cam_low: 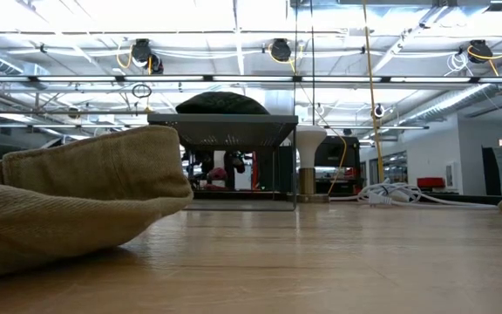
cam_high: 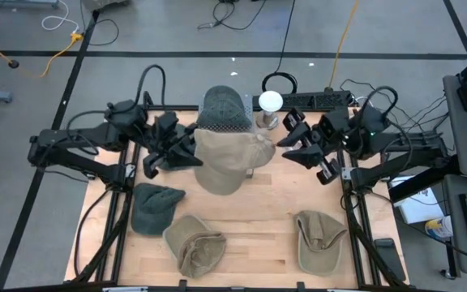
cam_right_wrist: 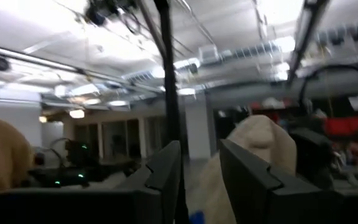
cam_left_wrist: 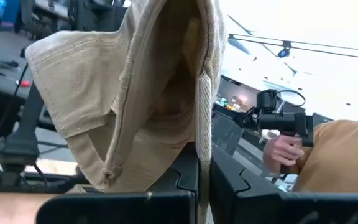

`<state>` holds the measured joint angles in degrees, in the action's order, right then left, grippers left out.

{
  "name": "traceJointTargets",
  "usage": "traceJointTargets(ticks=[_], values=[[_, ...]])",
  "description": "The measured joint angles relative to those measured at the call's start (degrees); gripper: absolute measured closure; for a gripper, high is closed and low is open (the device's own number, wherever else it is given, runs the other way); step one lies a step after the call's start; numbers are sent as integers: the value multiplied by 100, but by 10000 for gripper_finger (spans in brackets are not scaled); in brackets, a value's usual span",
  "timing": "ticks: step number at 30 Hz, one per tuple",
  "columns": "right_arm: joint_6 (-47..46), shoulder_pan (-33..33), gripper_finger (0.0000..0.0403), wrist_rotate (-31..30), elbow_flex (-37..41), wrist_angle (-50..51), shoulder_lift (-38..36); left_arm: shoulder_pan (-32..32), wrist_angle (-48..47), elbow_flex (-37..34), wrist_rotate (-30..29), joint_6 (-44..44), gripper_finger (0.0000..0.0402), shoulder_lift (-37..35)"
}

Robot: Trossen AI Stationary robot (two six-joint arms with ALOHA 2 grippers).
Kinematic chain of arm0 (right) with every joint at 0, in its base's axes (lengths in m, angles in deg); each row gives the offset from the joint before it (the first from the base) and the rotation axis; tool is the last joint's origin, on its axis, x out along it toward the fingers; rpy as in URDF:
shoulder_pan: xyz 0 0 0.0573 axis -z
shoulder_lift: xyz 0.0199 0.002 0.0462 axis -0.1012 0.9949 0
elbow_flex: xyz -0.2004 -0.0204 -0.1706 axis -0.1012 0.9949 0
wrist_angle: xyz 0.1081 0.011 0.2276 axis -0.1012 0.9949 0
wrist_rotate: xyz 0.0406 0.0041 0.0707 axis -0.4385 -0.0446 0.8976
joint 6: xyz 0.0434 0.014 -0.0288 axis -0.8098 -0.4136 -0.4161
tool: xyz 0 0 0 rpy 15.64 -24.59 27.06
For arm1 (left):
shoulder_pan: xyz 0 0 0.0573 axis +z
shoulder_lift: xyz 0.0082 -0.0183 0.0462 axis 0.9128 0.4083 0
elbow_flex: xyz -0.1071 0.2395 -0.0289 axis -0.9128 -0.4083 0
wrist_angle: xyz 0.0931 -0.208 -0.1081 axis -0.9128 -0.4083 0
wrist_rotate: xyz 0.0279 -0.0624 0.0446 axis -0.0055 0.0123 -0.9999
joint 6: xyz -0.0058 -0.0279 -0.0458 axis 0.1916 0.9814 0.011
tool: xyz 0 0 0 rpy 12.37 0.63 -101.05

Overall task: Pick & Place hat
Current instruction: Put the middle brown cap on the shelf

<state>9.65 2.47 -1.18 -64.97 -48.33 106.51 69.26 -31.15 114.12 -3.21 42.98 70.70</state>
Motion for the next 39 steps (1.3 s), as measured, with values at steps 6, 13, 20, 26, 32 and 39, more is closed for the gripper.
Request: traceJointTargets(ticks=[6, 13, 20, 26, 32, 39], values=[[197, 0, 243, -799, -837, 1893, 15, 0, 198, -239, -100, 65, 392, 11], [-281, 0, 212, -1371, -1507, 3554, 17, -1, 22, -357, -324, 108, 392, 16], [-646, 0, 211, -1376, -1791, 4223, 272, 0, -191, -381, -451, 41, 392, 19], [-393, 0, 211, -1480, -1794, 4338, 446, -29, -255, -381, -482, 19, 392, 21], [-449, 2, 210, -1656, -1799, 4861, 385, -87, -265, -381, -498, 18, 392, 21], [-995, 2, 210, -1047, -1796, 4848, 374, -87, -301, -379, -576, 63, 392, 21]])
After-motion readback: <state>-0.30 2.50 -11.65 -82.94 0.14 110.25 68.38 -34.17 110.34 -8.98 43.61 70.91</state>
